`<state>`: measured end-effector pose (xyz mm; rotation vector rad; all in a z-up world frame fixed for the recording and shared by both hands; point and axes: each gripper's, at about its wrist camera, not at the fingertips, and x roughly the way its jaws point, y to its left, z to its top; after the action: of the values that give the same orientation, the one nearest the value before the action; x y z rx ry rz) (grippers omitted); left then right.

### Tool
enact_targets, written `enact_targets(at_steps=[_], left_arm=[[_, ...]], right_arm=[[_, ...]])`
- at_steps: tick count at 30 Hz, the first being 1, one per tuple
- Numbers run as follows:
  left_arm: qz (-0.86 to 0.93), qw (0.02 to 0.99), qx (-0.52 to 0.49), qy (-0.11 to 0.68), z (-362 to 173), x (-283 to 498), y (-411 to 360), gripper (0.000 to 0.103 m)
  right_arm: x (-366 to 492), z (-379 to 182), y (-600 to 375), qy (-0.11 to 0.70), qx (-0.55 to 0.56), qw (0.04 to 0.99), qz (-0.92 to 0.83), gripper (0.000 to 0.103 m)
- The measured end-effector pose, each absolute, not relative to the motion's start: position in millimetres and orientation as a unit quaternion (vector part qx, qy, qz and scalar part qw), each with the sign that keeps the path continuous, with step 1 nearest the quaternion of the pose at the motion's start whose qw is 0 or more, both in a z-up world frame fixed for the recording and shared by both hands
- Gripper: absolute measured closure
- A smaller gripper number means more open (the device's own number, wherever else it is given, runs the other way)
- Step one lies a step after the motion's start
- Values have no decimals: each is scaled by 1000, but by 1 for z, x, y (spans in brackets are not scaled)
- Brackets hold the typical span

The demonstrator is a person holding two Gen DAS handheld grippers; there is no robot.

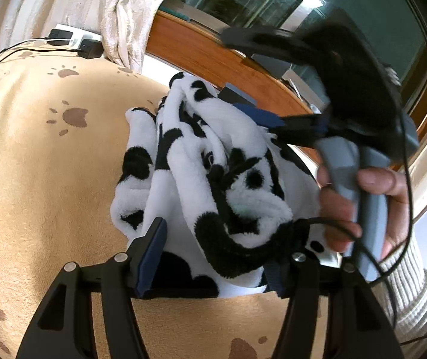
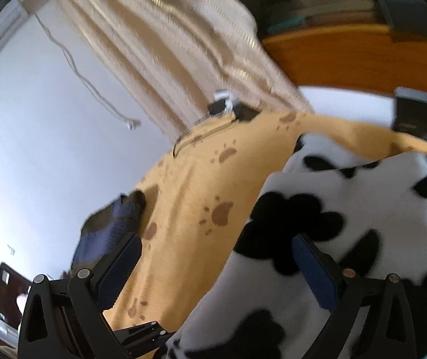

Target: Fold clothes

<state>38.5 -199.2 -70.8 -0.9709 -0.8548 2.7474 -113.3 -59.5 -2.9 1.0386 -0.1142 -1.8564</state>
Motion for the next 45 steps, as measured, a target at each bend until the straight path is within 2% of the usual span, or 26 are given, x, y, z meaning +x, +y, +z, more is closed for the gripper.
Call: enact_targets(at_steps=[6,8,14,17,22,26,32,39,45], left_arm=[[904,44,-315,-287,-71,39,-204,32],[903,29,-314,-292,-71,40,-208,21],[897,22,-316,-309,-78,36,-212,21],[901,19,-313,-299,-77,38,-207,21],[905,16,-304,-297,-73,43,-205,21],[911,5,-304,-280,-71,43,-201,21],[921,-27,-299,-250,-64,47,-201,21],[922,-33,-296,-247,-62,48,-202,20],[927,-45,-281,-243,-57,52,-204,20]], right_arm=[[-104,18,-19,-1,375,386,-843,1],[-102,19,-4,12,362,346,-865,1],[-100,-1,40,39,356,238,-903,1],[-98,-11,49,55,361,219,-905,1],[-85,-8,40,91,334,217,-913,1],[-78,-8,7,132,320,251,-904,1],[-68,-36,-47,238,326,280,-871,1],[-77,-46,-48,224,351,293,-861,1],[-66,-57,-48,226,322,281,-875,1]])
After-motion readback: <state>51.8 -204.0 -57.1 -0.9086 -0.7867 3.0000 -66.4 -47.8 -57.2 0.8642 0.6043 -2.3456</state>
